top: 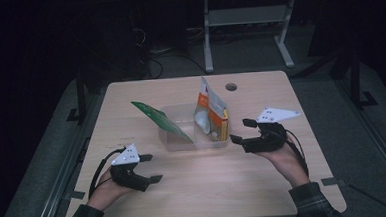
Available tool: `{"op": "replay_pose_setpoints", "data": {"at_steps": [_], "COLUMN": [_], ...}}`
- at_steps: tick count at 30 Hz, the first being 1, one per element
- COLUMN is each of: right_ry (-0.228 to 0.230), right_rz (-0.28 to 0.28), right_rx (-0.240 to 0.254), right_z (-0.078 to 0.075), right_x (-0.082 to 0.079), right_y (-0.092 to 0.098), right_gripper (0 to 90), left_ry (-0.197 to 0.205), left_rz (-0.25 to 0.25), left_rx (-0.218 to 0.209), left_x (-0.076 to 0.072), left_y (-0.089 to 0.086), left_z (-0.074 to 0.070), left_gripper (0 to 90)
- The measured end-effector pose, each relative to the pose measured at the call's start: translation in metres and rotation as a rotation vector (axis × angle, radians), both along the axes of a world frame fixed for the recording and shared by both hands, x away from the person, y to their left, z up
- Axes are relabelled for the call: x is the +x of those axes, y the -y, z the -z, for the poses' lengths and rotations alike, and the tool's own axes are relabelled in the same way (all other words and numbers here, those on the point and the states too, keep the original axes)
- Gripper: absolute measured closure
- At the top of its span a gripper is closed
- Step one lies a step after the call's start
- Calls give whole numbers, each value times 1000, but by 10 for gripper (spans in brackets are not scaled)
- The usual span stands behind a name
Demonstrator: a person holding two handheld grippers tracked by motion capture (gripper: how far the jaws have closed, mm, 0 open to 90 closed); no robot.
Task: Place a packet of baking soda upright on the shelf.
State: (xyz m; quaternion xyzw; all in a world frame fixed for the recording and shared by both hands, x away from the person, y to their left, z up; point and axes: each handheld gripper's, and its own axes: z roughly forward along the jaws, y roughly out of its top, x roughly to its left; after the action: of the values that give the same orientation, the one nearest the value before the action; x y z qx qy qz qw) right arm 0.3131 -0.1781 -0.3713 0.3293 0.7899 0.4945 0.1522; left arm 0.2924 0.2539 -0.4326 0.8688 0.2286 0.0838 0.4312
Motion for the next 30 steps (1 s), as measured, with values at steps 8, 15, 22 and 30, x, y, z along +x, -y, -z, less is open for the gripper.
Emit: {"op": "replay_pose_setpoints", "data": {"at_steps": [8, 15, 22, 30], "right_ry": [-40, -123, -170, -164], "right_rz": [-45, -98, -114, -136], "right_rx": [-72, -184, -265, -271], "right_z": [18, 47, 62, 63], "right_x": [-24, -43, -56, -56], "right_y": [15, 18, 21, 20], "right_gripper": [254, 254, 254, 242], "left_ry": [-20, -50, -61, -76], "left_rz": [-16, 2, 21, 24], "left_rx": [21, 42, 67, 68], "left_x": [-4, -8, -9, -8], "left_y": [-9, -8, -6, -4], "left_z": [5, 10, 13, 16], "left_gripper": [174, 174, 173, 173]}}
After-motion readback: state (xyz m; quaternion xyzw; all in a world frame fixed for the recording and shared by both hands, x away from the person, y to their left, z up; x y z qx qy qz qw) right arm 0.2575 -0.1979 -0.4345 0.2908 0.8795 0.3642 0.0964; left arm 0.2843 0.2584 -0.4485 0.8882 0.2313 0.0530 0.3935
